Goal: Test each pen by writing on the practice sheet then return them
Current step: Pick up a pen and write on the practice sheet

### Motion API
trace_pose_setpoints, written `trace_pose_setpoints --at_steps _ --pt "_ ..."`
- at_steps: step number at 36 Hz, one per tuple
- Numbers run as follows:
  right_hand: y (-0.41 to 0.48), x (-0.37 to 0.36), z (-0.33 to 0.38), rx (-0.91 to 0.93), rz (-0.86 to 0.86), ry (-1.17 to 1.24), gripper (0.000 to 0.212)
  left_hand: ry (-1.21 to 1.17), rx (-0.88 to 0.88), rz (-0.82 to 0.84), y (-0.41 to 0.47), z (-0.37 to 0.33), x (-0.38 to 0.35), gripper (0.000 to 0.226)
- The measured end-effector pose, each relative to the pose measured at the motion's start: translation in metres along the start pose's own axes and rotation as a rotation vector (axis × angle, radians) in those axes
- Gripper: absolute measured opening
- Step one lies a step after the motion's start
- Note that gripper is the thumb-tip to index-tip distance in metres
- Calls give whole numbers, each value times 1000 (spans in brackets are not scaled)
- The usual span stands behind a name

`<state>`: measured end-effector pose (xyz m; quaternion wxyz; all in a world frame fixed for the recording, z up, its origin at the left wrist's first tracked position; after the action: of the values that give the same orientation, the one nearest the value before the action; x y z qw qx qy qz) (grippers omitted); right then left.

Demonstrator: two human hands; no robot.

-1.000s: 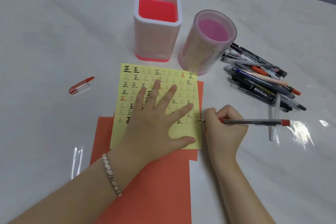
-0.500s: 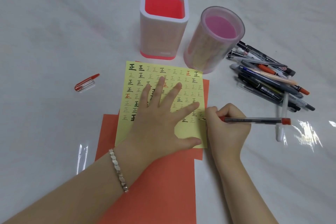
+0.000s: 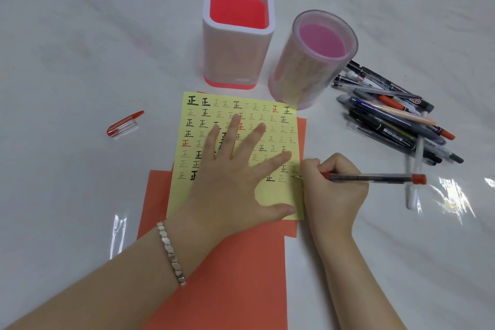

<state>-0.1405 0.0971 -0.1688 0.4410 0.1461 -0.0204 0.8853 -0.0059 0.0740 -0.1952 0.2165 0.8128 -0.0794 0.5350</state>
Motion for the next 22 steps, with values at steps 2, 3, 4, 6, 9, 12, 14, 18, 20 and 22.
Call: trace_pose_setpoints --at_steps 2,3,4,6,9,12,14,18,20,22 --pt "1 1 -1 -18 0 9 35 1 -2 -4 0 0 0 76" --pt "1 1 -1 -22 3 11 34 -1 -2 -6 0 0 0 76" --pt "1 0 -1 -21 9 7 33 -3 -2 -8 0 0 1 76" --pt "0 -1 -1 -8 18 -7 32 -4 -2 -11 0 0 1 76" --pt "1 -1 -1 -12 19 -23 32 -7 1 -11 0 0 0 76" --pt "1 -1 -2 5 30 -48 33 -11 2 -14 0 0 0 76" --pt "1 -1 -2 8 39 -53 35 -16 3 -16 0 0 0 76" --pt "0 0 0 -23 32 -21 33 -15 5 -12 0 0 1 76" --pt "0 0 1 -37 21 -3 33 -16 7 -10 0 0 1 76" --pt "0 0 1 -16 26 -14 35 -12 5 -9 0 0 1 76"
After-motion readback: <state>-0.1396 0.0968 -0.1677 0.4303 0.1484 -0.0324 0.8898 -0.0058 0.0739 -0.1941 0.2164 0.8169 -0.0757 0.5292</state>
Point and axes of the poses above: each hand's wrist, its own y-axis towards the middle knuckle, its own x-axis out of the back of the hand, z = x × y, the point moved 5 cm from there along y, towards the middle knuckle, and after that the axes turned 12 degrees about -z, right-handed, at the moved point
